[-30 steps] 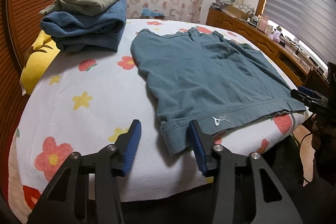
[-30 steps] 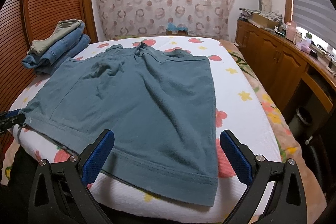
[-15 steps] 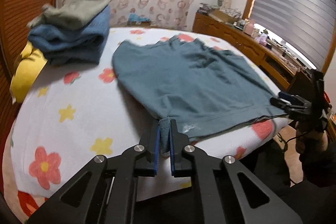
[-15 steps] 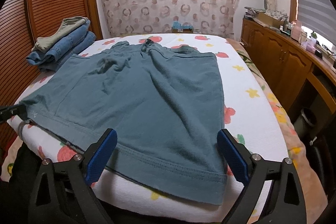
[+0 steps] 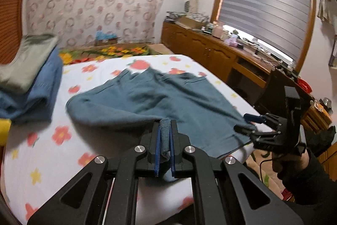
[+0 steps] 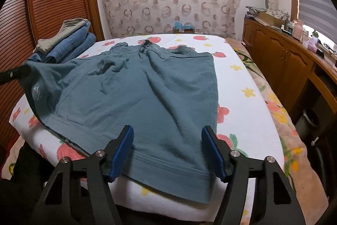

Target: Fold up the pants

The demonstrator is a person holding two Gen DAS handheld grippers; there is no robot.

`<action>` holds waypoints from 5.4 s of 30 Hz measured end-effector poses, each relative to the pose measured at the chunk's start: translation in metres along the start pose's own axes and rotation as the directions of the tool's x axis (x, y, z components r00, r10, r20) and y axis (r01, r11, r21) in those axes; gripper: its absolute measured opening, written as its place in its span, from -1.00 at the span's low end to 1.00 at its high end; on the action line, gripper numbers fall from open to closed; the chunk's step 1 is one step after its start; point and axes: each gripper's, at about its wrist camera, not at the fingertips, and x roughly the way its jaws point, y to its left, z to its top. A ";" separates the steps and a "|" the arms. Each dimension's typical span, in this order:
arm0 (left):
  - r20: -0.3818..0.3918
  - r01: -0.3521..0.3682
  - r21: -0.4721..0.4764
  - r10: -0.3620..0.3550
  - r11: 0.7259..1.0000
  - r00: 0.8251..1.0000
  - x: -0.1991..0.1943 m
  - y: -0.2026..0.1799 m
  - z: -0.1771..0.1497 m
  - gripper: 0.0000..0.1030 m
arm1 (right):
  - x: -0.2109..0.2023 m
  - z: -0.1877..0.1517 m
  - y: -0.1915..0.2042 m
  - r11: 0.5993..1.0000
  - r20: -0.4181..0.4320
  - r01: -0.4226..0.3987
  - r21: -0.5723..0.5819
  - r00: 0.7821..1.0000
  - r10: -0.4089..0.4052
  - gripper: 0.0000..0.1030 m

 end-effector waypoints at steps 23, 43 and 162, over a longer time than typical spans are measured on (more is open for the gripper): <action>-0.037 0.071 0.080 -0.068 0.994 0.997 0.033 -0.053 0.031 -0.46 | -0.005 0.003 -0.008 1.000 0.018 -0.017 0.023 1.000 0.016 0.18; -0.031 -0.089 -0.006 0.089 0.996 0.996 0.032 -0.005 -0.002 0.62 | 0.004 0.017 0.015 0.998 0.026 -0.069 -0.012 0.997 0.069 0.18; -0.214 0.160 0.021 -0.151 0.987 0.965 0.082 -0.057 -0.037 -0.45 | -0.060 0.021 -0.008 0.994 0.072 0.004 0.106 0.997 -0.012 -0.34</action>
